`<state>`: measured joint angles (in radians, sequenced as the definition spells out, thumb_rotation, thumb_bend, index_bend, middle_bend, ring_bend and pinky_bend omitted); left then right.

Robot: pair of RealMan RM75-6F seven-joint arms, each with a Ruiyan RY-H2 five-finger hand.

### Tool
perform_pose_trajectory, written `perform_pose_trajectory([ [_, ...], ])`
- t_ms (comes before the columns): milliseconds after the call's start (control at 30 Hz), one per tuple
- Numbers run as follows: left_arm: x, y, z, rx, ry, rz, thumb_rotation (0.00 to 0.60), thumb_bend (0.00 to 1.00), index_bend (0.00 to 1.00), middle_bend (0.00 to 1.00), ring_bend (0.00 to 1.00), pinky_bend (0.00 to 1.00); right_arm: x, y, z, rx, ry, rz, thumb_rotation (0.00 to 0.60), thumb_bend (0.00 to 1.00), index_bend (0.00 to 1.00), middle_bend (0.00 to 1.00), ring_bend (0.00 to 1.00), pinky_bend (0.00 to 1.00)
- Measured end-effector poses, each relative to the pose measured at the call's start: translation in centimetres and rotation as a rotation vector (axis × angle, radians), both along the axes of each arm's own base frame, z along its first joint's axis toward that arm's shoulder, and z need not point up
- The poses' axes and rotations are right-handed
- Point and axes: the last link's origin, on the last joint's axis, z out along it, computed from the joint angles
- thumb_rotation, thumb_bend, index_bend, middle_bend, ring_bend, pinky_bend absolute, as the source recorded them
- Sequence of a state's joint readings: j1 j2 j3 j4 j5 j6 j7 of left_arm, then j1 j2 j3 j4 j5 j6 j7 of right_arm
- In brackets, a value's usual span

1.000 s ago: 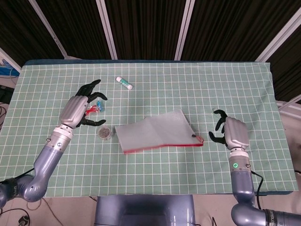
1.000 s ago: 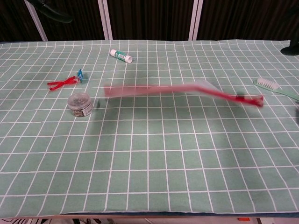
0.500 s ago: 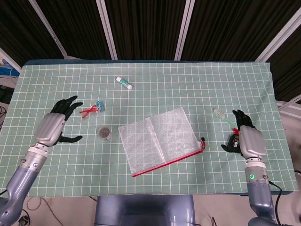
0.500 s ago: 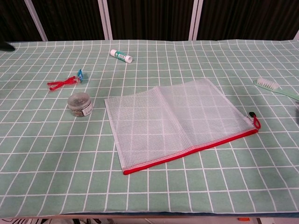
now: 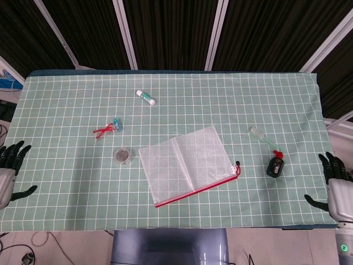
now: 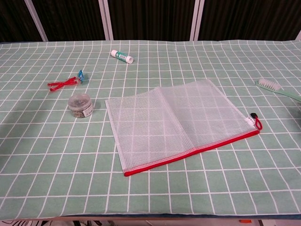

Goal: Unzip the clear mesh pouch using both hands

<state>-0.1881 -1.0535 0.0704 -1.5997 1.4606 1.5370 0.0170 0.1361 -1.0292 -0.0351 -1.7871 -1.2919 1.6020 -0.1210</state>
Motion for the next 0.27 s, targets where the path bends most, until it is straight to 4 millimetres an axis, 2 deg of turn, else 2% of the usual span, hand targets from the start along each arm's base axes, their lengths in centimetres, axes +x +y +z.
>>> perform_pose_trajectory([
  [167,-0.7,-1.2,0.3,0.037,-0.013,-0.048,0.6,0.01,0.0,0.0,0.0,0.0,-1.7,2.5,1.0,-0.031,0.028,0.02,0.6,0.07,0.0,0.0,0.0,0.24],
  [267,-0.9,-1.3,0.1,0.049,-0.039,-0.045,0.6,0.01,0.0,0.0,0.0,0.0,-1.8,2.7,0.9,-0.037,-0.005,0.027,0.6,0.07,0.0,0.0,0.0,0.24],
])
